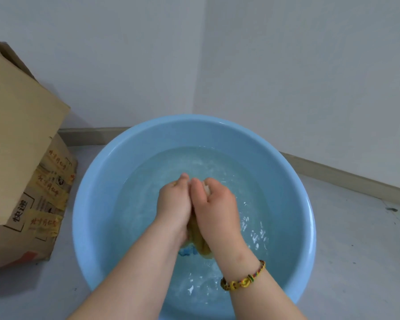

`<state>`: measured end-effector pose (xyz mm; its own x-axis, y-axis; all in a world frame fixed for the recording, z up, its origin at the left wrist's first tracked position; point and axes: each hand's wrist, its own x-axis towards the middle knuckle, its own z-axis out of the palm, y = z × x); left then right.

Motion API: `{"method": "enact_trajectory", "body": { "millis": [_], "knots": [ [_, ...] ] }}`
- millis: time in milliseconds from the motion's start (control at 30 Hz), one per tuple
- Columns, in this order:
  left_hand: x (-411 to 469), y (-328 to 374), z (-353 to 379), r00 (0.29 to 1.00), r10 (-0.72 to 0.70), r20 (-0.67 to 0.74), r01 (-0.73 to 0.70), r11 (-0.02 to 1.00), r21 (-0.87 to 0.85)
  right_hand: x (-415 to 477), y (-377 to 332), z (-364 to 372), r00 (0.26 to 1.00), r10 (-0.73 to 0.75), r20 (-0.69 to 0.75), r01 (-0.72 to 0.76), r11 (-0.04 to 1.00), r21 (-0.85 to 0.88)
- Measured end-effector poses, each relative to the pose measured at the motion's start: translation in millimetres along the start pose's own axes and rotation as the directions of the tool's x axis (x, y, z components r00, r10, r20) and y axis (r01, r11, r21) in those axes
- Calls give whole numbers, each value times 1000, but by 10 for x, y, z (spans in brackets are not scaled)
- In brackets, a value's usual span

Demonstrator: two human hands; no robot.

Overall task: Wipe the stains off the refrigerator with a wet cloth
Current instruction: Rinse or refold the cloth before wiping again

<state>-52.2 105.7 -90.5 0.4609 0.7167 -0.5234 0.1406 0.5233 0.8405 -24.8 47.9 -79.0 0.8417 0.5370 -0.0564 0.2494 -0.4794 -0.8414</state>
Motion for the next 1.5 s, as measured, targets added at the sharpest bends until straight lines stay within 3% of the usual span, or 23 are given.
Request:
{"method": "enact_trajectory", "body": {
  "millis": [133,300,433,567,633,700,767,833,900,967,1033,1100,1167,1267,1367,1500],
  "knots": [
    [-178,-2,101,989,107,105,-120,984,131,231,163,-117,983,178,53,-185,966,180],
    [-74,107,-5,965,-58,254,47,998,46,291,290,-284,927,356,117,-369,922,120],
    [165,158,-241,949,-61,309,12,987,158,293,372,-454,849,382,365,-474,856,208],
    [244,17,-321,969,-103,223,17,935,354,236,439,-362,817,383,432,-408,912,-38],
    [281,-82,-337,988,-88,127,2,831,556,273,454,-265,798,434,418,-377,901,-216],
    [355,-179,-350,996,-67,64,-10,606,795,305,470,-166,775,483,407,-349,864,-363],
    [415,-261,-374,995,-87,40,1,427,904,319,497,-93,770,510,384,-326,831,-451],
    [427,-329,-393,994,-101,38,2,367,930,323,551,-58,778,515,360,-338,826,-452],
    [456,-388,-396,995,-92,41,3,434,901,314,612,-32,774,525,354,-347,819,-456],
    [464,-387,-370,995,-98,29,40,637,770,306,622,-7,754,550,358,-401,818,-413],
    [422,-326,-320,992,-124,28,88,829,552,299,547,-19,756,562,335,-522,827,-210],
    [354,-247,-268,994,-109,9,97,918,386,277,425,-68,804,520,288,-564,820,95],
    [277,-179,-211,996,-86,0,82,955,284,208,322,-92,883,426,199,-467,842,269],
    [146,-100,-95,999,-37,-7,37,974,225,60,172,-5,969,231,83,-244,948,206],
    [34,-108,29,997,76,-8,-71,958,278,105,182,93,981,190,33,-192,974,117],
    [-82,-71,95,990,142,-18,-127,932,340,226,188,17,983,184,19,-185,967,177]
  ]
}}
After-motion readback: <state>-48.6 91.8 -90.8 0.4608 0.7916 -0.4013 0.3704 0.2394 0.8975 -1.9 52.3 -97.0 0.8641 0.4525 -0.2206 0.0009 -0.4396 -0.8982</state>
